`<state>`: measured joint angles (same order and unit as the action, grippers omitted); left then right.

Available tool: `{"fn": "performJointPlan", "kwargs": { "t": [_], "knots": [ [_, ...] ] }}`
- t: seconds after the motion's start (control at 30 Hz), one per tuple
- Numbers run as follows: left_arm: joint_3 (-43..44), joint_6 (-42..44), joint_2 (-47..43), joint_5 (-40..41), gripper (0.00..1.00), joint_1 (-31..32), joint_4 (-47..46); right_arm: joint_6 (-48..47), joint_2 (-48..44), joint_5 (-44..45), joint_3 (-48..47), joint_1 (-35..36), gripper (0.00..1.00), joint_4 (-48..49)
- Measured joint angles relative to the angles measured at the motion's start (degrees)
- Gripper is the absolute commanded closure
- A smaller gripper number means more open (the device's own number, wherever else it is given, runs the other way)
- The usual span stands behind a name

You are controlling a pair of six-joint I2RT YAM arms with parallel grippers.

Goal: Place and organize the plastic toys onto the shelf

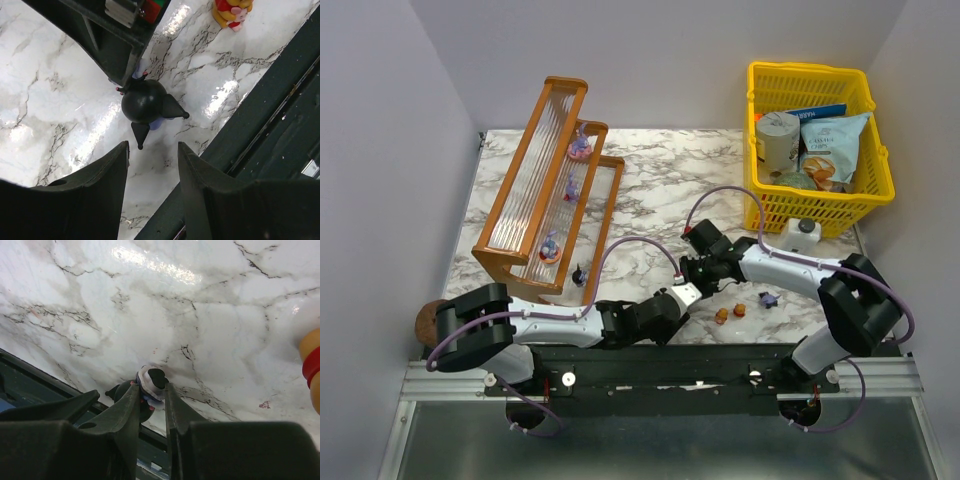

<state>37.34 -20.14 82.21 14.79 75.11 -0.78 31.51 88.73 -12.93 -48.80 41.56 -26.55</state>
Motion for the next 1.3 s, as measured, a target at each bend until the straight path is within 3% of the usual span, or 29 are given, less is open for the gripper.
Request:
{"fn": "performJointPlan", "kwargs": {
  "t": [0.4, 0.57, 0.9, 1.3],
  "knots": [
    [-0.7, 0.0, 0.0, 0.1, 0.51, 0.0, -0.5, 0.6, 1.3, -0.7, -0.9, 0.0, 0.99, 0.1],
    [-0.8, 0.0, -1.7, 1.5, 0.47, 0.0, 0.5, 2.1, 2.6, -2.6, -1.7, -0.1, 0.99, 0.4],
    [0.4, 1.4, -16.1, 8.9, 0.38, 0.0, 4.9, 3.6, 5.7, -8.3, -3.4, -2.3, 0.99, 0.6],
    [5.2, 4.3, -22.9, 10.8, 0.26, -0.6, 13.4, 8.4, 7.4, -29.3, -8.0, -10.7, 0.99, 0.8]
  ]
}}
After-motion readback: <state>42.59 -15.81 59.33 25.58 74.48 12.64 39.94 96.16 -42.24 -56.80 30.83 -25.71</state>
